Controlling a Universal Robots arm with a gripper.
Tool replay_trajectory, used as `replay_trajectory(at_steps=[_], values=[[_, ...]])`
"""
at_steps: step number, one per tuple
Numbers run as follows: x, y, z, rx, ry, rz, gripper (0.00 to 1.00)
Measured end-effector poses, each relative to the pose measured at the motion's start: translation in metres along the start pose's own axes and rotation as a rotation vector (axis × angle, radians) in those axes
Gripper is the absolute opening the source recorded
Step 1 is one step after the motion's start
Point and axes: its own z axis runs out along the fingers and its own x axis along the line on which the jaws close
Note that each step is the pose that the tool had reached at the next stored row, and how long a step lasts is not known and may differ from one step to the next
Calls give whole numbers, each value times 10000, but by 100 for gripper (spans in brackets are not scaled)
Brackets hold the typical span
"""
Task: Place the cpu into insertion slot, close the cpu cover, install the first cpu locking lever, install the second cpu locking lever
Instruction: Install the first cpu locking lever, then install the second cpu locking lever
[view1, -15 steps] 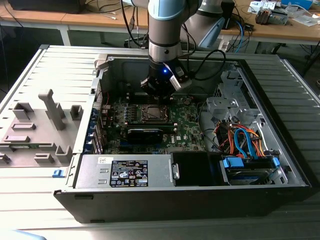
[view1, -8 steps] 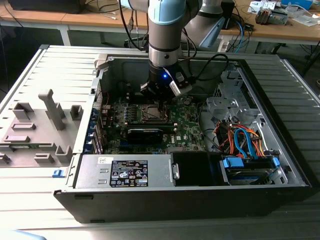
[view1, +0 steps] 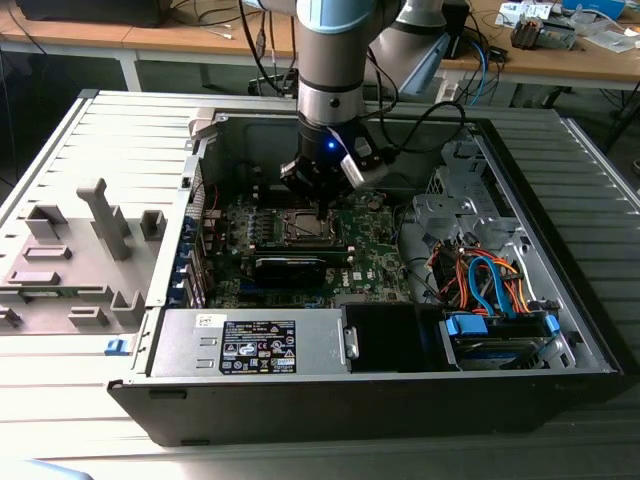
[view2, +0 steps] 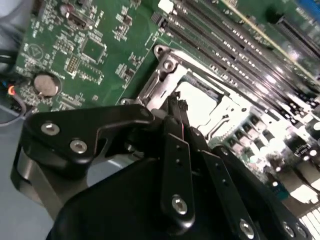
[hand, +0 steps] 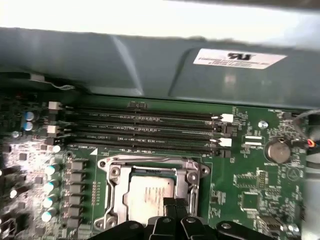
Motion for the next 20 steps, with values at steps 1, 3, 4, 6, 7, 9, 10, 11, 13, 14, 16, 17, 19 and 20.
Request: replay_trajectory(at_steps=[1, 3, 4, 6, 7, 9, 10, 11, 13, 14, 16, 17, 19, 20], values=[[-1, -2, -25, 0, 1, -1, 11], [-2, -3, -69, -4, -2, 0, 11], [-2, -3, -77, -1, -1, 0, 11], [-2, -3, -90, 0, 0, 0, 11], [-2, -3, -92, -1, 0, 0, 11], [-3, -4, -96, 0, 0, -1, 11], [-2, -7, -97, 1, 1, -2, 11], [-2, -15, -97, 2, 2, -3, 11], [-1, -40, -95, -1, 1, -1, 11], [1, -66, -92, -7, 0, -2, 11], [4, -107, -84, -27, 1, 1, 11], [5, -128, -78, -32, 3, 0, 11], [8, -192, -57, -41, 10, 0, 11], [8, -210, -47, -44, 12, 0, 11]])
